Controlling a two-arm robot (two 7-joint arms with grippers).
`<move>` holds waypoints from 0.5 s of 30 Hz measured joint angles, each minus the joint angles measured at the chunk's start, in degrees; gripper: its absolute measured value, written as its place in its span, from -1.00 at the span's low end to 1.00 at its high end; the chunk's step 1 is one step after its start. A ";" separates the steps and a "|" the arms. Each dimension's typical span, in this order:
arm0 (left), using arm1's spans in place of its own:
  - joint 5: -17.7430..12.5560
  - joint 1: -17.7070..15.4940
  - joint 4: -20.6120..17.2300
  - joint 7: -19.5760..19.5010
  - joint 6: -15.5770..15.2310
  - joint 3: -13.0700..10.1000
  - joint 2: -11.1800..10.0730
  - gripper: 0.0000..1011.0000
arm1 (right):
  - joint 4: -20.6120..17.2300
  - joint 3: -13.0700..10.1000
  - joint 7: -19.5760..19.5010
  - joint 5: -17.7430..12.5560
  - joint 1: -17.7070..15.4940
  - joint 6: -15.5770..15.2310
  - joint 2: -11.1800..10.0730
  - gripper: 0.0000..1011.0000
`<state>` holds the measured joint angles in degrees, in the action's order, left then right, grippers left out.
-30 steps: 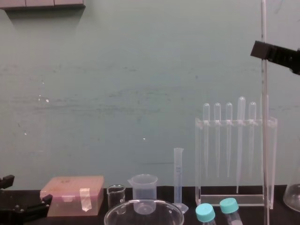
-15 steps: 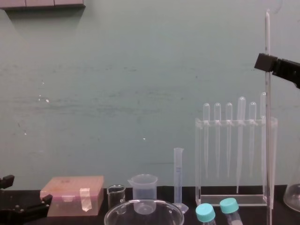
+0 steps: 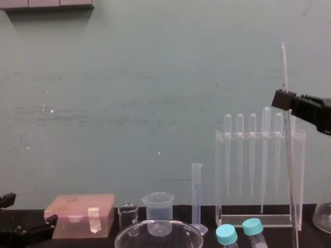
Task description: Hold the thermometer with one hand and immerse one end into the beaker, then reinsert it into the test tube rack.
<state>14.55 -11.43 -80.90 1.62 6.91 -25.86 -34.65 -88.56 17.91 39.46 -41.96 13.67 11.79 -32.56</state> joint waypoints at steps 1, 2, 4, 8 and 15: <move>0.00 0.00 0.00 0.00 0.00 0.00 0.00 0.99 | 0.32 0.08 -0.06 0.14 0.01 0.00 0.17 -0.89; 0.00 0.00 0.00 0.00 0.00 0.00 0.00 0.99 | 0.45 0.11 -0.07 0.18 0.01 0.00 0.25 -0.89; 0.00 0.00 0.00 0.00 0.00 0.00 0.00 0.99 | 0.83 0.25 -0.08 0.43 -0.04 0.00 0.49 -0.89; 0.00 0.00 0.00 0.00 0.00 0.00 0.00 0.99 | 1.43 0.51 -0.07 1.02 -0.24 0.17 0.76 -0.89; 0.00 0.00 0.00 0.00 0.00 0.00 0.00 0.99 | 1.91 0.72 -0.12 1.75 -0.71 0.18 0.96 -0.89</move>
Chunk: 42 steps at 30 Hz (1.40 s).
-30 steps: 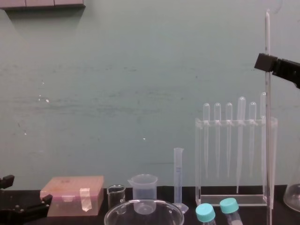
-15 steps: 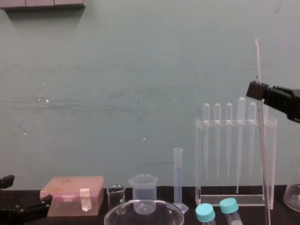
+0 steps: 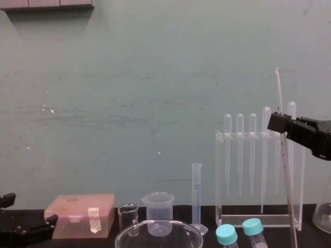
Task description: Hold the thermometer with one hand and immerse one end into the beaker, then reinsert it into the test tube rack.
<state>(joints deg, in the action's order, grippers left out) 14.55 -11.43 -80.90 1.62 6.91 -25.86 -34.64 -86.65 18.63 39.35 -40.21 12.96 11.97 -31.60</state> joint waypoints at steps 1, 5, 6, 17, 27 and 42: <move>0.00 0.00 0.00 0.00 0.00 0.00 0.00 0.99 | 0.01 0.00 -0.02 0.05 -0.06 0.00 0.02 -0.89; 0.00 0.00 0.00 0.00 0.00 0.00 0.00 0.99 | 0.02 0.15 -0.04 0.62 -0.32 0.07 0.06 -0.89; 0.00 0.00 0.00 0.00 0.00 0.00 0.00 0.99 | 0.03 0.18 -0.03 0.76 -0.34 0.14 0.05 -0.89; 0.00 0.00 0.00 0.00 0.00 0.00 0.00 0.99 | 0.05 0.28 -0.27 1.72 -0.50 0.61 0.03 -0.89; 0.00 0.00 0.00 0.00 0.00 0.00 0.00 0.99 | 0.19 0.32 -0.26 1.62 -0.55 0.27 -0.04 -0.77; 0.00 0.00 0.00 0.00 0.00 0.00 0.00 0.99 | 0.13 0.29 -0.23 1.49 -0.51 0.22 -0.05 0.16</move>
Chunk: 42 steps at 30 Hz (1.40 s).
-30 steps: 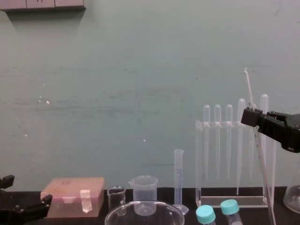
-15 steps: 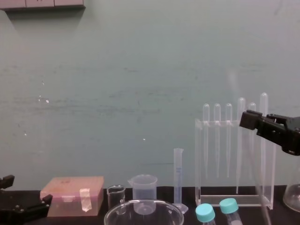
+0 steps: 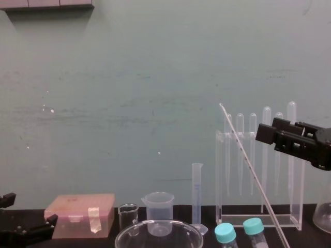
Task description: Hold the thermometer with one hand and immerse one end into the beaker, then reinsert it into the test tube rack.
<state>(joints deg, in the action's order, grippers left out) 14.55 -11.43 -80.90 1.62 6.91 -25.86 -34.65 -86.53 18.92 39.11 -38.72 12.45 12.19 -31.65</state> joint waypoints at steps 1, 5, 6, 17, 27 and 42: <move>0.00 0.00 0.00 0.00 0.00 0.00 0.00 0.99 | 0.00 -0.01 0.00 -0.01 0.00 0.00 0.00 0.20; 0.00 0.00 0.00 0.00 0.00 0.00 0.00 0.99 | -0.03 -0.02 0.00 -0.04 0.02 0.00 0.00 0.51; 0.00 0.00 0.00 0.00 0.00 0.00 0.00 0.99 | -0.03 -0.04 0.00 0.00 0.03 0.00 0.01 0.55; 0.00 0.00 0.00 0.00 0.00 0.00 0.00 0.99 | 1.52 -8.51 -25.30 11.96 -2.07 -0.84 2.46 0.98; 0.00 0.00 0.00 0.00 0.00 0.00 0.00 0.99 | 8.00 -7.47 -33.38 20.79 -3.96 -5.14 3.80 0.98; 0.00 0.00 0.00 0.00 0.00 0.00 0.00 0.99 | 7.26 -7.63 -33.28 20.45 -3.82 -4.77 3.50 0.98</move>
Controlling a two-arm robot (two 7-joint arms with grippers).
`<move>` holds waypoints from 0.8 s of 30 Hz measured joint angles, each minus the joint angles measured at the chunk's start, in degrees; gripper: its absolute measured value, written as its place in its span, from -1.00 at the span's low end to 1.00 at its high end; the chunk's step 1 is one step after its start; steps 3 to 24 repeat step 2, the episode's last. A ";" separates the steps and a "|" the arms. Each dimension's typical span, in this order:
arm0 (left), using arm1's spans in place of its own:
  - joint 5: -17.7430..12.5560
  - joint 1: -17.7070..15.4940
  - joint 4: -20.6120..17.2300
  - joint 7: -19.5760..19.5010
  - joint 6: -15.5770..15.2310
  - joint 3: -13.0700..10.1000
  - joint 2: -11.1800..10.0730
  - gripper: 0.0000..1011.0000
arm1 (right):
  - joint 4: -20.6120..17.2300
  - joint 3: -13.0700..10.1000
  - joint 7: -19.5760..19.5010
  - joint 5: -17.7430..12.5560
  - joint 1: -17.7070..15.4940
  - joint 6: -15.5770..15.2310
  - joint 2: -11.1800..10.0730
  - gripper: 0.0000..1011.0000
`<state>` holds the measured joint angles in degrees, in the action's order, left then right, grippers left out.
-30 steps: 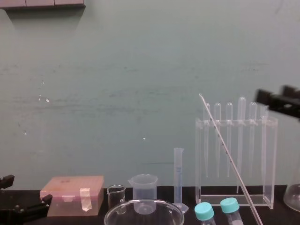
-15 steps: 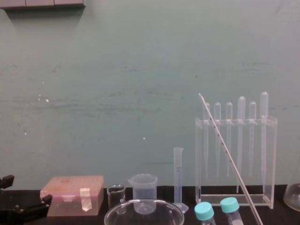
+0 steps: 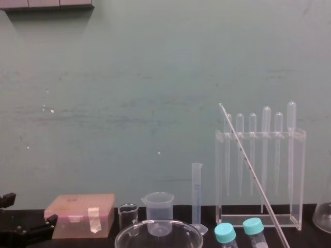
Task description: Hold the thermometer with one hand and immerse one end into the beaker, then reinsert it into the test tube rack.
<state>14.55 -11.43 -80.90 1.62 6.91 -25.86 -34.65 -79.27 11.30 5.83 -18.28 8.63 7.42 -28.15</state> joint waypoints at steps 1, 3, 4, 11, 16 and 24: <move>0.00 0.00 0.00 0.00 0.00 0.00 0.00 0.99 | -0.02 0.00 0.01 -0.02 0.01 0.01 -0.01 0.98; 0.00 0.00 0.00 0.00 0.00 0.00 0.00 0.99 | -0.05 -0.01 0.03 -0.05 0.01 0.03 -0.02 0.98; 0.00 0.00 0.00 0.00 0.00 0.00 0.00 0.99 | -0.05 -0.01 0.03 -0.05 0.01 0.03 -0.02 0.98; 0.00 0.00 0.00 0.00 0.00 0.00 0.00 0.99 | -0.05 -0.01 0.03 -0.05 0.01 0.03 -0.02 0.98; 0.00 0.00 0.00 0.00 0.00 0.00 0.00 0.99 | -0.05 -0.01 0.03 -0.05 0.01 0.03 -0.02 0.98; 0.00 0.00 0.00 0.00 0.00 0.00 0.00 0.99 | -0.05 -0.01 0.03 -0.05 0.01 0.03 -0.02 0.98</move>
